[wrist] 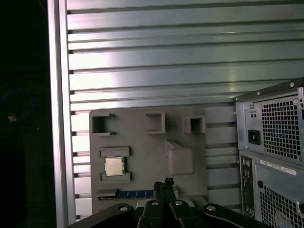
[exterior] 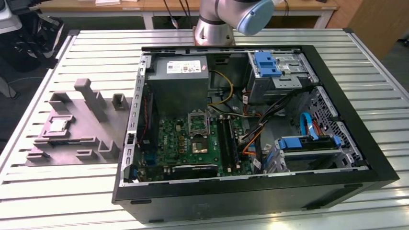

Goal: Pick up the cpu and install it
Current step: 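Reach for the cpu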

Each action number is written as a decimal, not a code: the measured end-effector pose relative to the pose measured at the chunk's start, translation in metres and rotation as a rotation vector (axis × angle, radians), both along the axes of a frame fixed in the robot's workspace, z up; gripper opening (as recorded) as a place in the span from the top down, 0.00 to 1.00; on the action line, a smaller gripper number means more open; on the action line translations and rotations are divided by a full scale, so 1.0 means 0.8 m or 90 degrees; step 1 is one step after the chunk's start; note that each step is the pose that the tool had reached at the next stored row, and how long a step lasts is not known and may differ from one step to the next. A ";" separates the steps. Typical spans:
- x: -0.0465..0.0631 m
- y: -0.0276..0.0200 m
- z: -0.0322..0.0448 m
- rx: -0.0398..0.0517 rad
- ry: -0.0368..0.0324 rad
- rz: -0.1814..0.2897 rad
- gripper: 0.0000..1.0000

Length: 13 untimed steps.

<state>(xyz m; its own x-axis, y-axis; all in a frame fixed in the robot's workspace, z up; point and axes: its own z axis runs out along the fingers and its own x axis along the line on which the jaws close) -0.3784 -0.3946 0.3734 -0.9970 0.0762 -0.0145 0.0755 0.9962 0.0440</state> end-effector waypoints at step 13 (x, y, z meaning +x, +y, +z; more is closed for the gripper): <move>-0.005 0.0000 -0.0001 0.0000 0.0000 0.000 0.89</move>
